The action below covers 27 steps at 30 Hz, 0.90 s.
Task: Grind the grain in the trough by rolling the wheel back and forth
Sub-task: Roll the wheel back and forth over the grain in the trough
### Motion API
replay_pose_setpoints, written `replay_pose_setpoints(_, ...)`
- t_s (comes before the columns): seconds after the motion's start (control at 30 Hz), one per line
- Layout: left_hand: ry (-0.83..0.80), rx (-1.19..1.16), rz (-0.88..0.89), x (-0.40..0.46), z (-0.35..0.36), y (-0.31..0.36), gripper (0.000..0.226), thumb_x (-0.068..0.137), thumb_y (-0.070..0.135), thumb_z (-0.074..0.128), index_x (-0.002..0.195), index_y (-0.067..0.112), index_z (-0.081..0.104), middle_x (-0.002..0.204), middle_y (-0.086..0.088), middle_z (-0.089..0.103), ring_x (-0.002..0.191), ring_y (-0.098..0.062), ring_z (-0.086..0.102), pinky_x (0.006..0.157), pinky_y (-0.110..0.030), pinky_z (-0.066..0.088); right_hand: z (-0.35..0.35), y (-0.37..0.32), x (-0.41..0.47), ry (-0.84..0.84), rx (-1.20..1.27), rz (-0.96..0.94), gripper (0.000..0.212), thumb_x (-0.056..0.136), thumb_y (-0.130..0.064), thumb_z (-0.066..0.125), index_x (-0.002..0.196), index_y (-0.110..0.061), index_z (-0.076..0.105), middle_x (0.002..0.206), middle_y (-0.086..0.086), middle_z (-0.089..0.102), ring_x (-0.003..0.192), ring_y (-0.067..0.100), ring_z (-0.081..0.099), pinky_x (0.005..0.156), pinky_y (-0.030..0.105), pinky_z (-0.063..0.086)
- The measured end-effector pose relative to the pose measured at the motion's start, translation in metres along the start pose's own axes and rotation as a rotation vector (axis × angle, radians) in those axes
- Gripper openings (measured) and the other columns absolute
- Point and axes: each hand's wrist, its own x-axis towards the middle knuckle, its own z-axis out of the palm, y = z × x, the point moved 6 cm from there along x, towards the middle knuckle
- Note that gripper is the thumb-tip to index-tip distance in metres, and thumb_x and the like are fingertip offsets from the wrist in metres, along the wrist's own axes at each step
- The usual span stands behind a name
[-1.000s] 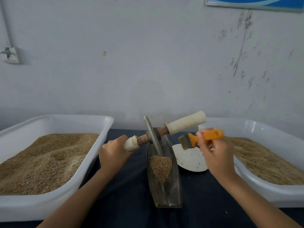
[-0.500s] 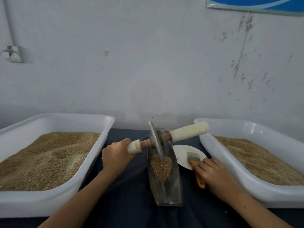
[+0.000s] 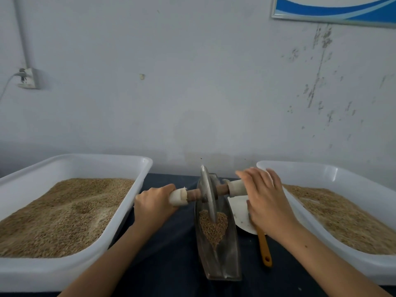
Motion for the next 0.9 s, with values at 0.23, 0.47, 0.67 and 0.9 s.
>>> replay_pose_setpoints(0.23, -0.009, 0.019, 0.099, -0.001, 0.0, 0.012, 0.03, 0.086, 0.06, 0.05, 0.094, 0.032, 0.058, 0.086, 0.012, 0.065, 0.082, -0.006, 0.062, 0.069, -0.027, 0.049, 0.035, -0.003, 0.013, -0.222, 0.038, 0.02, 0.026, 0.09, -0.021, 0.058, 0.115, -0.027, 0.05, 0.113, -0.008, 0.057, 0.106, 0.016, 0.052, 0.088, 0.033, 0.036)
replay_pose_setpoints(0.47, -0.047, 0.003, 0.115, -0.001, 0.005, 0.009, 0.025, 0.084, 0.055, 0.056, 0.093, 0.032, 0.06, 0.087, 0.012, 0.066, 0.085, -0.006, 0.063, 0.071, -0.027, 0.05, 0.049, 0.0, 0.011, -0.285, 0.038, 0.038, 0.025, 0.09, -0.022, 0.057, 0.112, -0.028, 0.046, 0.115, -0.009, 0.055, 0.105, 0.015, 0.05, 0.088, 0.031, 0.034)
replay_pose_setpoints(0.67, -0.089, -0.019, 0.13, -0.001, 0.011, 0.009, 0.026, 0.083, 0.054, 0.058, 0.093, 0.031, 0.062, 0.088, 0.011, 0.068, 0.086, -0.008, 0.063, 0.074, -0.03, 0.051, 0.053, -0.001, 0.008, -0.345, 0.097, 0.064, 0.023, 0.09, -0.022, 0.058, 0.11, -0.025, 0.048, 0.114, -0.005, 0.058, 0.103, 0.016, 0.053, 0.088, 0.03, 0.035)
replay_pose_setpoints(0.9, -0.181, 0.072, 0.165, 0.005, 0.014, 0.011, 0.021, 0.083, 0.05, 0.057, 0.096, 0.034, 0.059, 0.091, 0.013, 0.066, 0.088, -0.007, 0.062, 0.072, -0.024, 0.046, 0.053, 0.0, 0.006, -0.382, 0.09, 0.068, 0.019, 0.091, -0.02, 0.057, 0.108, -0.021, 0.049, 0.112, -0.003, 0.06, 0.098, 0.014, 0.057, 0.082, 0.025, 0.04)
